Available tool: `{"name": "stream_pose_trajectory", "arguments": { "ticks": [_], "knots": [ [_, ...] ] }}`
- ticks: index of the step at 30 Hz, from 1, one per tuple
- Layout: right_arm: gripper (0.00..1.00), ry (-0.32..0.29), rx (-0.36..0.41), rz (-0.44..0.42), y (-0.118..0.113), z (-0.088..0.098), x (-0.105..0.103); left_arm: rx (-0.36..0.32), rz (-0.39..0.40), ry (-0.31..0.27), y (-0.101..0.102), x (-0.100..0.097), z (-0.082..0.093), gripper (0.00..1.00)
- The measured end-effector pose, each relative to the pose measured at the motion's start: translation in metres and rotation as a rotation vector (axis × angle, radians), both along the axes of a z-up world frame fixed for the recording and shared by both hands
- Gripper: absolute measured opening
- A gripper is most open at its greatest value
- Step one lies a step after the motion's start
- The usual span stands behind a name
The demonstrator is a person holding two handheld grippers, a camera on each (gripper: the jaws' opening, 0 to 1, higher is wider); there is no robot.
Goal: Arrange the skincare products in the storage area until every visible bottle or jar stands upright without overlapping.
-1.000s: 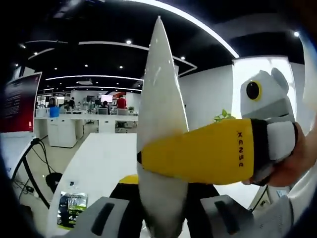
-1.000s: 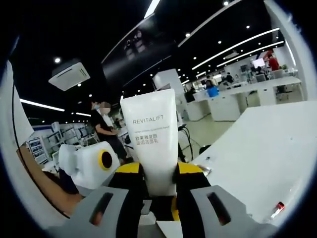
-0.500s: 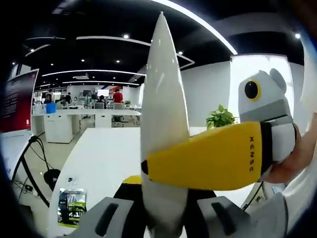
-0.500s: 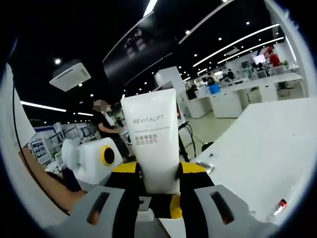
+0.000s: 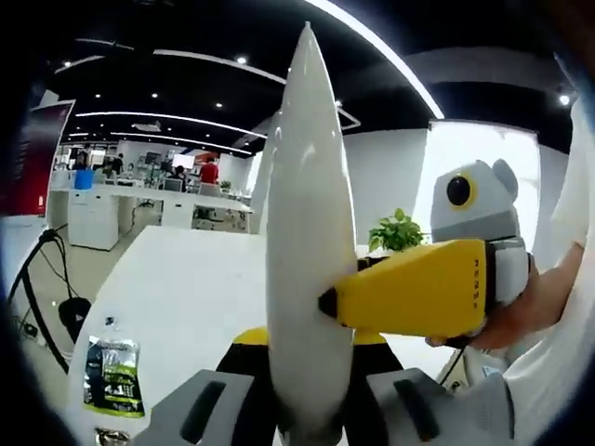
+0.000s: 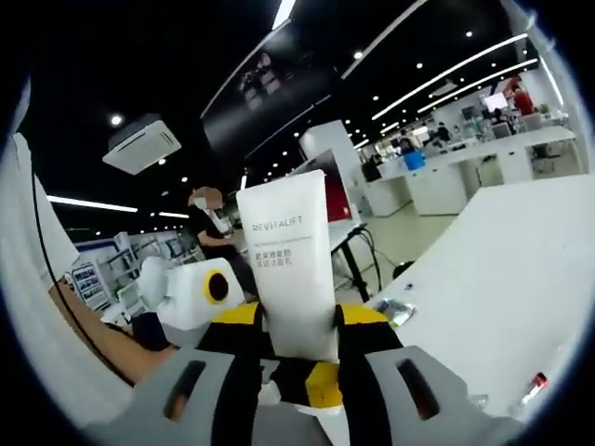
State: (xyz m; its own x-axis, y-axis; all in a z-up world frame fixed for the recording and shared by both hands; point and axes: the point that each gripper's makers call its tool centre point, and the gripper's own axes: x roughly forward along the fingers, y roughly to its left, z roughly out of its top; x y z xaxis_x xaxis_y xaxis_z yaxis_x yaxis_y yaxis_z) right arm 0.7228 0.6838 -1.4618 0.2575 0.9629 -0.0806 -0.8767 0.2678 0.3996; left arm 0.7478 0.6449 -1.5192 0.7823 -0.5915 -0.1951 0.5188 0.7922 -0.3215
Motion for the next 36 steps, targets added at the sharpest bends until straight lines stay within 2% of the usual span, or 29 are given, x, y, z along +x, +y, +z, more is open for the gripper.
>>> {"name": "stream_pose_trajectory", "arguments": {
  "ticks": [1,3,4,7,9,15,16,17,18,19,20,22,23,28,36],
  "knots": [
    [0.28,0.003,0.003,0.009,-0.001,0.0,0.0,-0.06,-0.034,0.019,-0.006,-0.003,0.002,0.21],
    [0.27,0.018,0.016,0.033,-0.003,0.001,-0.001,-0.049,-0.05,0.014,-0.005,-0.004,0.001,0.21],
    [0.27,0.01,0.017,0.05,-0.005,0.001,-0.002,-0.066,-0.093,0.023,-0.011,-0.009,0.001,0.21],
    [0.26,-0.027,0.057,0.083,-0.011,0.013,-0.003,-0.078,-0.153,0.041,-0.018,-0.017,-0.001,0.21],
    [0.26,-0.012,0.056,0.096,-0.014,0.015,-0.002,-0.052,-0.151,0.037,-0.018,-0.017,-0.005,0.21],
    [0.31,-0.037,0.084,0.181,-0.021,0.025,-0.006,-0.122,-0.31,0.041,-0.038,-0.04,-0.001,0.21],
    [0.31,-0.045,0.084,0.203,-0.022,0.026,-0.008,-0.101,-0.316,0.027,-0.038,-0.041,0.0,0.21],
    [0.3,-0.057,0.083,0.22,-0.023,0.028,-0.01,-0.102,-0.349,0.033,-0.04,-0.045,-0.001,0.21],
    [0.29,-0.082,0.092,0.249,-0.024,0.032,-0.014,-0.138,-0.406,0.059,-0.046,-0.054,0.001,0.21],
    [0.28,-0.076,0.102,0.279,-0.024,0.035,-0.019,-0.114,-0.402,0.041,-0.045,-0.052,0.0,0.21],
    [0.26,-0.055,0.112,0.324,-0.025,0.037,-0.024,-0.117,-0.46,0.048,-0.048,-0.061,0.0,0.21],
    [0.24,-0.011,0.128,0.392,-0.026,0.039,-0.032,-0.11,-0.465,0.051,-0.049,-0.063,-0.002,0.21],
    [0.24,-0.002,0.13,0.416,-0.026,0.039,-0.034,-0.112,-0.5,0.055,-0.053,-0.068,-0.002,0.21],
    [0.16,0.004,0.115,0.46,-0.03,0.036,-0.037,-0.107,-0.563,0.048,-0.063,-0.079,-0.003,0.21],
    [0.11,0.018,0.109,0.508,-0.031,0.032,-0.047,-0.102,-0.642,0.066,-0.075,-0.091,-0.008,0.22]
  ]
}}
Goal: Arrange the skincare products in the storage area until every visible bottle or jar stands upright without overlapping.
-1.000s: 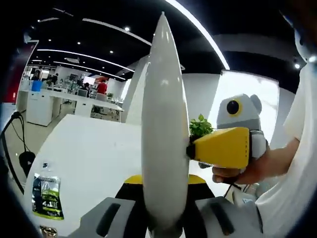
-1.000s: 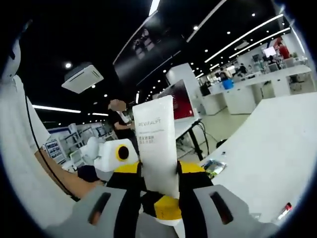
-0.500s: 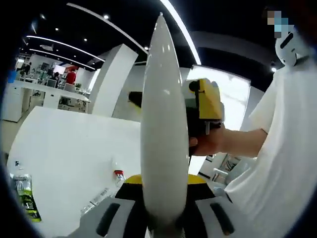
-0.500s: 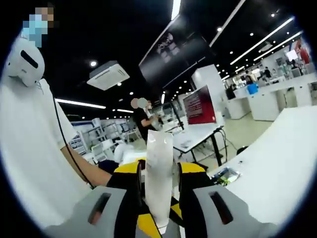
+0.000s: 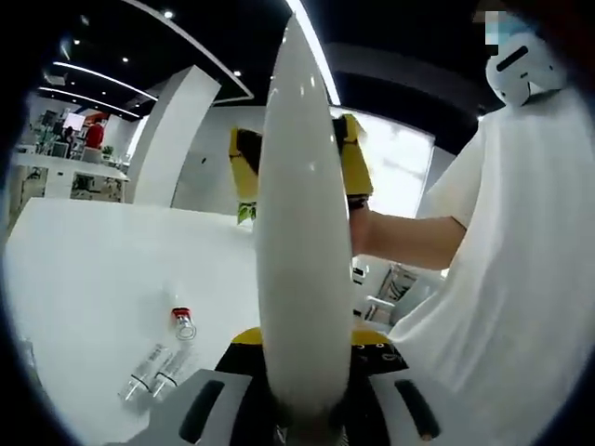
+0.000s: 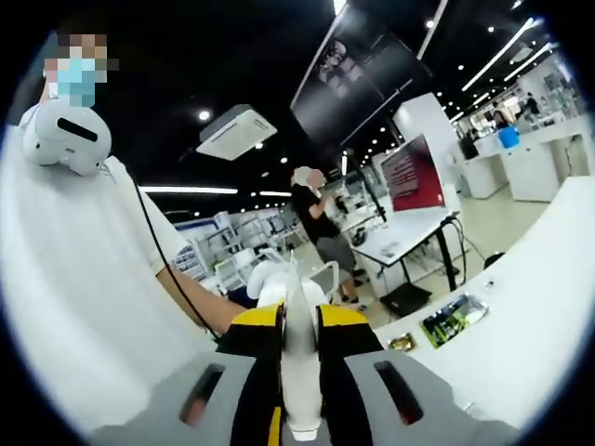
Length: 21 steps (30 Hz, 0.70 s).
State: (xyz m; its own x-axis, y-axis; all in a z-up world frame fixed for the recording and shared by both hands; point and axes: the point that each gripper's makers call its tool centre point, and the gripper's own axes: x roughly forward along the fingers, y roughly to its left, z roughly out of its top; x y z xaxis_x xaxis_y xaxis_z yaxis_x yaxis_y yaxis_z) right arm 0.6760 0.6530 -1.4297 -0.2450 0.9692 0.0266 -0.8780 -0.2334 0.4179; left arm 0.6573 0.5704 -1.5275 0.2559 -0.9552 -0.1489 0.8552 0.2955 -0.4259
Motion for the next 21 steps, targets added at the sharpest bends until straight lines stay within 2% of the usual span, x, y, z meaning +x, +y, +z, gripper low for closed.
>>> {"name": "stream_pose_trajectory", "arguments": {
  "ticks": [6,15,17,19,21],
  "knots": [
    [0.08,-0.048,-0.008,-0.011,0.0,-0.003,-0.004,-0.005,-0.023,0.016,-0.004,-0.003,-0.003,0.25],
    [0.05,-0.107,-0.015,-0.067,0.003,-0.003,0.001,0.058,0.063,-0.034,0.004,0.012,-0.01,0.28],
    [0.05,-0.123,-0.015,-0.089,0.002,-0.002,0.004,0.069,0.088,-0.021,0.007,0.014,-0.013,0.28],
    [0.05,-0.126,-0.012,-0.106,0.003,-0.001,0.007,0.044,0.116,0.027,0.012,0.016,-0.013,0.29],
    [0.05,-0.132,-0.007,-0.123,0.003,0.0,0.01,0.071,0.136,0.024,0.015,0.018,-0.018,0.29]
  ]
}}
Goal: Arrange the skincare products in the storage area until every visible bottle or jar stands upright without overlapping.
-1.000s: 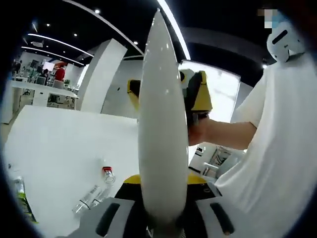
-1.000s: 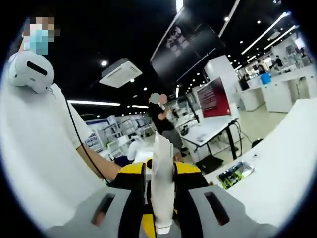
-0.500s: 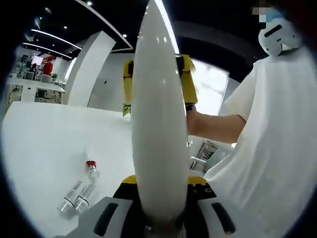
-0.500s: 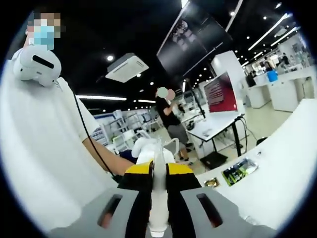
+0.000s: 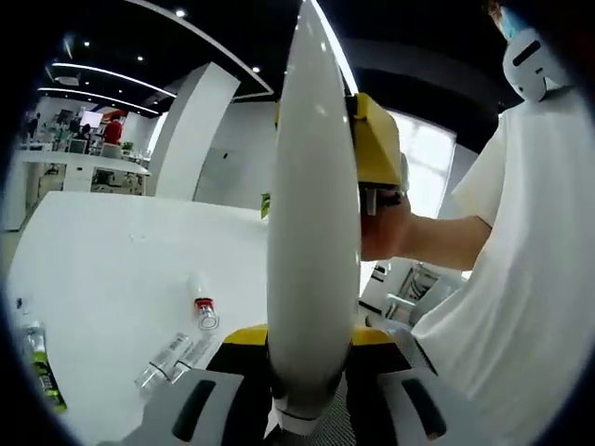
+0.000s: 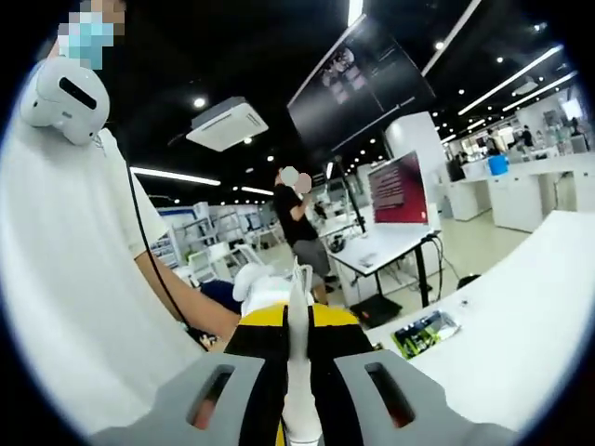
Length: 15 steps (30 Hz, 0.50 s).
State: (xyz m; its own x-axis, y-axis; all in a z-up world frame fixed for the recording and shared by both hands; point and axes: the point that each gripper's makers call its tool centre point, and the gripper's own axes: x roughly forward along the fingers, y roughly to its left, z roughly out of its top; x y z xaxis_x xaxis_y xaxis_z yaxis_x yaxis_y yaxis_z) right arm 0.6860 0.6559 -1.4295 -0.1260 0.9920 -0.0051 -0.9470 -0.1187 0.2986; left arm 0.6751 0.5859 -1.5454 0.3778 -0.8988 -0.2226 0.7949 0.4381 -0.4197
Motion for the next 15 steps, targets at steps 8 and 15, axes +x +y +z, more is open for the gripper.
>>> {"name": "stream_pose_trajectory", "arguments": {
  "ticks": [8,15],
  "knots": [
    [0.05,-0.035,-0.015,-0.055,-0.003,-0.001,0.019,0.165,0.069,-0.011,0.018,0.002,-0.027,0.37],
    [0.05,-0.061,-0.045,-0.099,-0.009,-0.003,0.04,0.438,0.251,-0.086,0.061,0.018,-0.057,0.37]
  ]
}}
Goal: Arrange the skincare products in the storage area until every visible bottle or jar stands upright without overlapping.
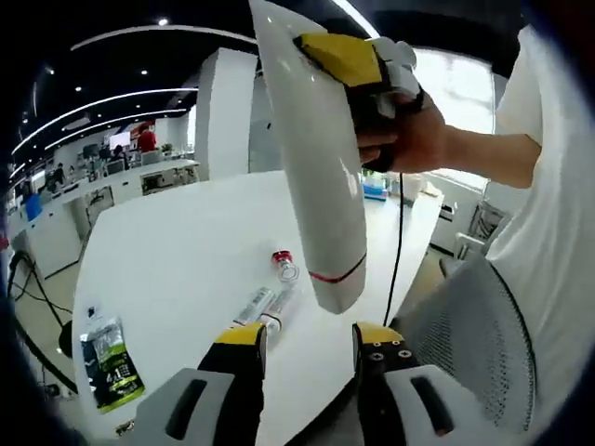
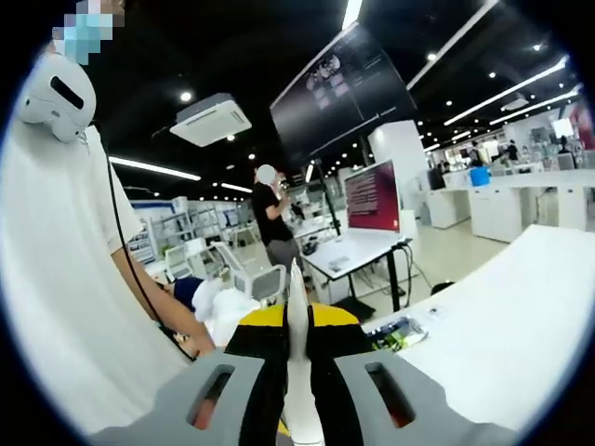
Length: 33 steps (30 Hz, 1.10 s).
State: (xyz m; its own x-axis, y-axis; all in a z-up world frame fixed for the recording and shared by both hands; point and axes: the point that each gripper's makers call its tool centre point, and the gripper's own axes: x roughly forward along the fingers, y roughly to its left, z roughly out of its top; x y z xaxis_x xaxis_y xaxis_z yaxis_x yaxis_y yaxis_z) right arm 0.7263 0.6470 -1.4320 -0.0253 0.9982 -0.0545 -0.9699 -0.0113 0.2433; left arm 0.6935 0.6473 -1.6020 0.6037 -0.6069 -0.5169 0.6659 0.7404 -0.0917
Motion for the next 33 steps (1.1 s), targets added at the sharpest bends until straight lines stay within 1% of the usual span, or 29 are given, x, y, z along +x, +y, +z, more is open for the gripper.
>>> {"name": "stream_pose_trajectory", "arguments": {
  "ticks": [1,2,3,4,5,6,7,8,9,10,12,13,14,15,17,19,21,22,24,26,33],
  "knots": [
    [0.05,-0.001,-0.004,-0.001,-0.001,0.0,0.002,0.008,0.029,-0.002,0.004,0.001,0.0,0.36],
    [0.05,-0.001,-0.008,-0.002,-0.001,-0.001,0.005,-0.026,0.061,-0.026,0.006,0.003,0.005,0.32],
    [0.05,0.0,-0.012,-0.001,-0.002,-0.001,0.007,-0.046,0.095,-0.05,0.01,0.007,0.009,0.29],
    [0.05,0.004,-0.016,-0.004,-0.003,-0.002,0.01,-0.05,0.127,-0.069,0.015,0.009,0.011,0.28],
    [0.05,0.005,-0.018,-0.007,-0.003,-0.003,0.012,0.01,0.166,-0.114,0.025,0.015,0.013,0.28],
    [0.05,0.005,-0.023,-0.013,-0.003,-0.004,0.016,0.054,0.173,-0.146,0.03,0.017,0.014,0.28],
    [0.05,0.003,-0.029,-0.019,-0.004,-0.005,0.018,0.093,0.194,-0.16,0.035,0.019,0.013,0.28],
    [0.05,0.003,-0.036,-0.024,-0.004,-0.007,0.022,0.112,0.203,-0.156,0.037,0.018,0.011,0.28],
    [0.05,0.002,-0.042,-0.029,-0.004,-0.008,0.024,0.112,0.194,-0.149,0.036,0.016,0.008,0.28],
    [0.05,0.002,-0.048,-0.034,-0.004,-0.009,0.027,0.144,0.207,-0.153,0.041,0.017,0.004,0.28],
    [0.05,-0.007,-0.064,-0.058,-0.005,-0.012,0.036,0.175,0.222,-0.14,0.045,0.016,-0.003,0.27],
    [0.05,-0.012,-0.069,-0.07,-0.006,-0.013,0.039,0.162,0.223,-0.156,0.044,0.018,0.001,0.26],
    [0.05,-0.022,-0.076,-0.1,-0.007,-0.015,0.046,0.144,0.223,-0.175,0.043,0.019,0.005,0.24],
    [0.05,-0.022,-0.078,-0.114,-0.008,-0.016,0.05,0.113,0.223,-0.196,0.041,0.021,0.01,0.22],
    [0.05,-0.022,-0.078,-0.146,-0.01,-0.018,0.059,0.119,0.224,-0.188,0.044,0.02,0.007,0.23],
    [0.05,-0.02,-0.081,-0.161,-0.011,-0.02,0.065,0.117,0.22,-0.17,0.044,0.02,0.003,0.23],
    [0.05,-0.022,-0.089,-0.173,-0.012,-0.023,0.073,0.112,0.216,-0.163,0.043,0.02,0.001,0.24],
    [0.05,-0.026,-0.096,-0.182,-0.013,-0.025,0.076,0.105,0.219,-0.155,0.045,0.02,0.0,0.24],
    [0.05,-0.027,-0.103,-0.192,-0.015,-0.028,0.083,0.068,0.238,-0.139,0.047,0.021,0.002,0.24],
    [0.05,-0.032,-0.115,-0.204,-0.016,-0.031,0.09,0.063,0.244,-0.137,0.047,0.022,0.003,0.27],
    [0.05,-0.034,-0.141,-0.229,-0.02,-0.04,0.113,0.096,0.221,-0.146,0.042,0.02,0.0,0.31]
  ]
}}
